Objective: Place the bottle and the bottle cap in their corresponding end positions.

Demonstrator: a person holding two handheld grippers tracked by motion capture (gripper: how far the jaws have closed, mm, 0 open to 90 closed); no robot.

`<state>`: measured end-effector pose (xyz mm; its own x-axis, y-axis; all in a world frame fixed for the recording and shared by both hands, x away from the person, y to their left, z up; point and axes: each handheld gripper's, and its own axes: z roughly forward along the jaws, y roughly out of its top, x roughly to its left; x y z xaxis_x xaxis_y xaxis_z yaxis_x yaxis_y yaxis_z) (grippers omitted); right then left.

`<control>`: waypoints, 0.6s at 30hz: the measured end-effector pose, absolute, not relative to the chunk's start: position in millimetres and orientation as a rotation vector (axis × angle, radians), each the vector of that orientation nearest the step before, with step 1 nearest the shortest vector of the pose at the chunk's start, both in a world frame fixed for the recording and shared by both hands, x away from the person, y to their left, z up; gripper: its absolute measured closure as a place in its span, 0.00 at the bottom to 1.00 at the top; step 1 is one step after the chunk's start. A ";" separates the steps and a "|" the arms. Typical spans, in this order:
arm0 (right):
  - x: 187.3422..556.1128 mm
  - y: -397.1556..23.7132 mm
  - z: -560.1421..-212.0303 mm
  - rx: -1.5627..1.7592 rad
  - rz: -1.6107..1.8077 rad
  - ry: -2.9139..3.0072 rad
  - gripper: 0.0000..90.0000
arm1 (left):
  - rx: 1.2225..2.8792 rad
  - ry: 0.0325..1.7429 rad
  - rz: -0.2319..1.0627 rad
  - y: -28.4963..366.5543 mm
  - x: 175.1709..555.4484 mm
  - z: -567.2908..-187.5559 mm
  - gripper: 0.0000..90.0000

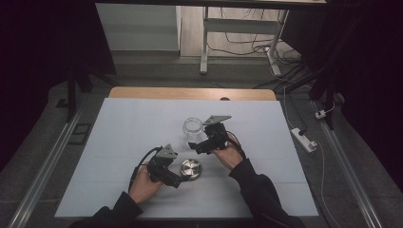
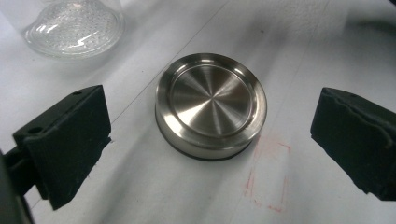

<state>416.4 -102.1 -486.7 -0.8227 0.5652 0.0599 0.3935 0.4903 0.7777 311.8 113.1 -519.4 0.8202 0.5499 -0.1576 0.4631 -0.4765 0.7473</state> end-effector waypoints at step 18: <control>390.4 -111.6 -468.0 0.764 1.280 2.510 0.00 | 2.105 0.752 0.146 136.9 302.6 -503.3 0.00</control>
